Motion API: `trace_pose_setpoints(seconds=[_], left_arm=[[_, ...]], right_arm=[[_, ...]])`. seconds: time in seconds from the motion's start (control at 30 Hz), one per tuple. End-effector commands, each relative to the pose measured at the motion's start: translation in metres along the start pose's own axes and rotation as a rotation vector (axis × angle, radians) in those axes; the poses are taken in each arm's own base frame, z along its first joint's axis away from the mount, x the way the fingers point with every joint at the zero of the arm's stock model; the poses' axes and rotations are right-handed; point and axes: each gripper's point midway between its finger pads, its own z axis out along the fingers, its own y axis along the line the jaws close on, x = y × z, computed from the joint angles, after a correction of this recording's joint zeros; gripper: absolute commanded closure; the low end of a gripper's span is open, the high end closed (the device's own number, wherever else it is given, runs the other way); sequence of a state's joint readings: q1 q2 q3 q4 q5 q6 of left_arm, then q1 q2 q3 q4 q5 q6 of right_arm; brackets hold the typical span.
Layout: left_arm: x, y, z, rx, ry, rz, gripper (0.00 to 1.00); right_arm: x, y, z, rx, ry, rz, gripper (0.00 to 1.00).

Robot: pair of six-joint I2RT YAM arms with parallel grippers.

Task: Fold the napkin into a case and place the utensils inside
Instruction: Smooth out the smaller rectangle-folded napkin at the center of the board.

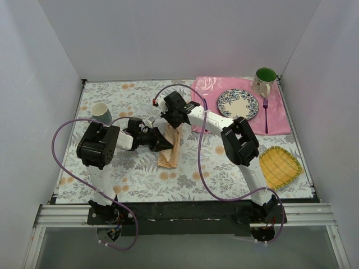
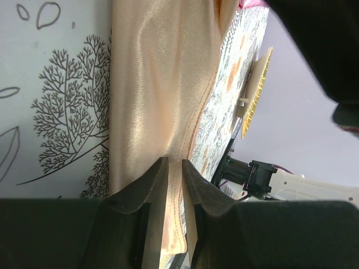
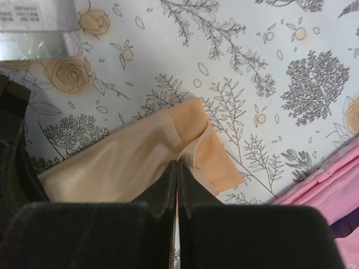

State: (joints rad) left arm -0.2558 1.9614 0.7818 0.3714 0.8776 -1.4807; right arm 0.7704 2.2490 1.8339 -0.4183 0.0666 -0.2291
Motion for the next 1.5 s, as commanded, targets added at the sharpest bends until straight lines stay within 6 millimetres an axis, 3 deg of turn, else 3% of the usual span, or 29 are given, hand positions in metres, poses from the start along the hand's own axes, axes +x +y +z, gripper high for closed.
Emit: trace_pose_setpoints(seconds=[0.0, 0.3, 0.43, 0.6, 0.63, 0.73, 0.83, 0.93, 0.97, 1.07, 1.2, 1.33, 1.47], left_arm=[[0.021, 0.071, -0.001, -0.272, -0.024, -0.088, 0.81], [0.021, 0.072, -0.001, -0.276, -0.020, -0.085, 0.81], [0.023, 0.073, -0.001, -0.280, -0.016, -0.087, 0.81], [0.024, 0.076, -0.003, -0.300, -0.012, -0.081, 0.81], [0.024, 0.077, -0.004, -0.308, -0.009, -0.084, 0.81], [0.025, 0.079, -0.006, -0.325, -0.006, -0.077, 0.81], [0.029, 0.082, -0.008, -0.336, 0.002, -0.080, 0.82], [0.031, 0.082, -0.008, -0.334, 0.004, -0.079, 0.82], [0.030, 0.083, -0.008, -0.333, 0.002, -0.083, 0.82], [0.030, 0.083, -0.007, -0.329, 0.004, -0.084, 0.82], [0.031, 0.083, -0.007, -0.329, 0.009, -0.086, 0.82], [0.031, 0.083, -0.007, -0.329, 0.007, -0.088, 0.82], [0.032, 0.084, -0.006, -0.329, 0.011, -0.091, 0.82]], right_arm=[[-0.030, -0.008, -0.017, -0.023, -0.080, 0.046, 0.99], [0.002, 0.013, 0.006, -0.144, -0.009, 0.129, 0.99], [0.005, 0.018, 0.010, -0.235, -0.025, 0.203, 0.99], [0.005, 0.014, 0.008, -0.290, -0.042, 0.252, 0.82], [0.003, 0.011, 0.005, -0.315, -0.061, 0.268, 0.74], [-0.018, -0.005, -0.017, -0.351, -0.145, 0.286, 0.60], [-0.049, -0.014, -0.059, -0.442, -0.264, 0.298, 0.49], [-0.060, -0.016, -0.089, -0.572, -0.362, 0.351, 0.46], [-0.060, -0.015, -0.091, -0.615, -0.380, 0.416, 0.46], [-0.052, -0.013, -0.095, -0.757, -0.366, 0.578, 0.52], [-0.044, -0.004, -0.084, -0.883, -0.375, 0.683, 0.72], [-0.047, 0.003, -0.076, -0.930, -0.366, 0.761, 0.82], [-0.049, 0.008, -0.064, -0.943, -0.354, 0.828, 0.84]])
